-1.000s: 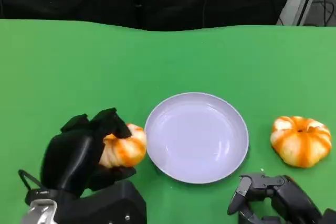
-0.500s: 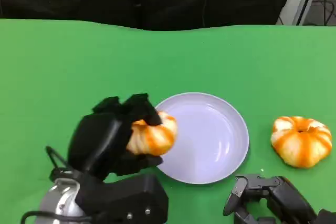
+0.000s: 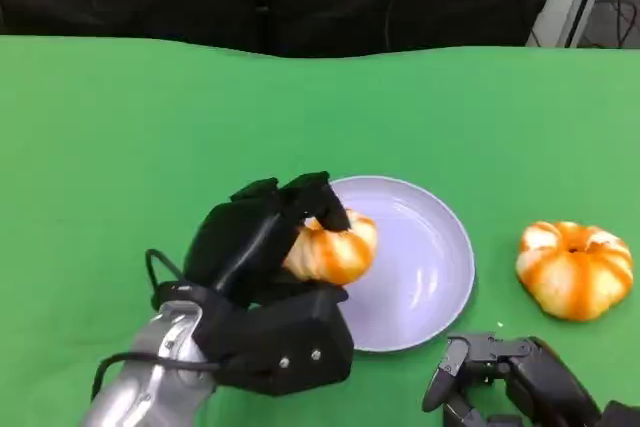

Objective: Grasp the bread from the table and place it into the plate.

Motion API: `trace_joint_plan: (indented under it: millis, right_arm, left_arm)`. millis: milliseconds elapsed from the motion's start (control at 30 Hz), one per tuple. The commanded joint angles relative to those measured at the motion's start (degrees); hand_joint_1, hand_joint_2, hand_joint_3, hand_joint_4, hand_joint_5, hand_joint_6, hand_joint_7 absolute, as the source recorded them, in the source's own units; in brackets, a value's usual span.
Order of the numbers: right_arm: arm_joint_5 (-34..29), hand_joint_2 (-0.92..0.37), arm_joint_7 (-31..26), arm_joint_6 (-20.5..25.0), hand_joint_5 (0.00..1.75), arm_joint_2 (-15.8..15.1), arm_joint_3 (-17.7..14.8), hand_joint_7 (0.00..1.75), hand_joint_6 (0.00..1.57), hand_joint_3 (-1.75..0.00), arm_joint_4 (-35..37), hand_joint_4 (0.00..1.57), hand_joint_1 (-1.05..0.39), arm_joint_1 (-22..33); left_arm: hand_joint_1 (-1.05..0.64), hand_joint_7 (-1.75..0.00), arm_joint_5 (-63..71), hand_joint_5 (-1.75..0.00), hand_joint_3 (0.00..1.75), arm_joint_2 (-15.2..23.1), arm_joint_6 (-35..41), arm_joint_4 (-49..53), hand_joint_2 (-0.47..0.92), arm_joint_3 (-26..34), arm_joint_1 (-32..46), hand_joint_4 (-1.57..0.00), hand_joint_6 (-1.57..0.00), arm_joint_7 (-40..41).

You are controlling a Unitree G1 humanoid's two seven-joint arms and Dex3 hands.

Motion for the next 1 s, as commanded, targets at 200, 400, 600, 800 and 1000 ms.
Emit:
trace_joint_plan:
  millis: [200,400,600,800,1000]
  right_arm:
    - [-0.79,-0.62,-1.12,-0.42,1.47,-0.16,0.44,1.11,0.87,-0.96,-0.30,0.81,-0.15,0.30]
    - [-1.77,-0.62,-1.95,0.72,1.48,-0.40,0.71,1.11,0.87,-0.96,-1.05,0.81,-0.15,0.48]
    - [-1.54,-0.63,-1.64,1.21,1.48,-0.13,1.10,1.12,0.86,-0.96,-1.51,0.79,-0.15,0.83]
    - [-1.78,-0.63,-1.90,1.47,1.47,-0.11,1.39,1.13,0.85,-0.96,-2.04,0.78,-0.14,1.08]
    - [-2.27,-0.63,-2.83,1.48,1.46,-0.08,1.70,1.12,0.86,-0.95,-2.54,0.78,-0.14,1.42]
  left_arm:
    - [-0.13,-1.64,1.16,-1.75,0.01,0.24,-4.91,8.57,0.83,-1.90,-5.14,-0.63,-0.50,1.89]
    - [-0.16,-1.50,0.75,-1.75,0.00,-1.27,-4.82,13.77,0.83,-3.37,-9.61,-0.58,-0.52,0.26]
    - [-0.14,-1.21,0.46,-1.60,0.00,-2.86,-3.91,19.09,0.83,-4.40,-13.16,-0.58,-0.61,-1.10]
    - [-0.14,-0.86,0.52,-1.36,0.00,-3.60,-4.41,23.74,0.81,-4.99,-15.70,-0.66,-0.76,-0.55]
    - [-0.27,-0.31,-0.74,-0.85,0.00,-4.96,-5.64,29.33,0.82,-5.00,-18.62,-0.82,-0.98,-1.00]
